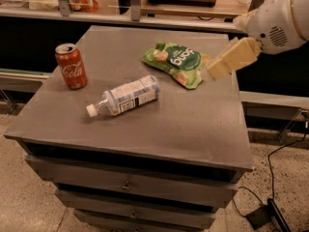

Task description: Pick coke can

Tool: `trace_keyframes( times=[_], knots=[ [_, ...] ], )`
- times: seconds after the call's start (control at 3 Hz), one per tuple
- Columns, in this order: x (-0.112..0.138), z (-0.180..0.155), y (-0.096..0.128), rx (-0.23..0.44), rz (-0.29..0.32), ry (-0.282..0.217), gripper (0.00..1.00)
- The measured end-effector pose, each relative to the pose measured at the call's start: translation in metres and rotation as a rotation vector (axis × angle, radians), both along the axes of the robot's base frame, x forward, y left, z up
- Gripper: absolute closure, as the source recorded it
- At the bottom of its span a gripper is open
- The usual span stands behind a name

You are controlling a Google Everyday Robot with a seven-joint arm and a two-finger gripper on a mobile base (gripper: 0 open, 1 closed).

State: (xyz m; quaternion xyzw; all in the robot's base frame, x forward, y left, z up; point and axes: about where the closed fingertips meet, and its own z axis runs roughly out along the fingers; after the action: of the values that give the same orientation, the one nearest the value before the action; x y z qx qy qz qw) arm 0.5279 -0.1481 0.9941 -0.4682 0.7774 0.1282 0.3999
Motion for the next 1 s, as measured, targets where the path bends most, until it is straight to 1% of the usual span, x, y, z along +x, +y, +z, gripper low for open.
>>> trace_keyframes(
  times=[0.33,0.67,1.0],
  knots=[
    [0.023,0.016,0.006,0.072,-0.044,-0.072,0.0],
    [0.023,0.016,0.006,0.072,-0.044,-0.072,0.0],
    [0.039,0.011,0.036,0.165,-0.005,-0.106,0.0]
  ],
)
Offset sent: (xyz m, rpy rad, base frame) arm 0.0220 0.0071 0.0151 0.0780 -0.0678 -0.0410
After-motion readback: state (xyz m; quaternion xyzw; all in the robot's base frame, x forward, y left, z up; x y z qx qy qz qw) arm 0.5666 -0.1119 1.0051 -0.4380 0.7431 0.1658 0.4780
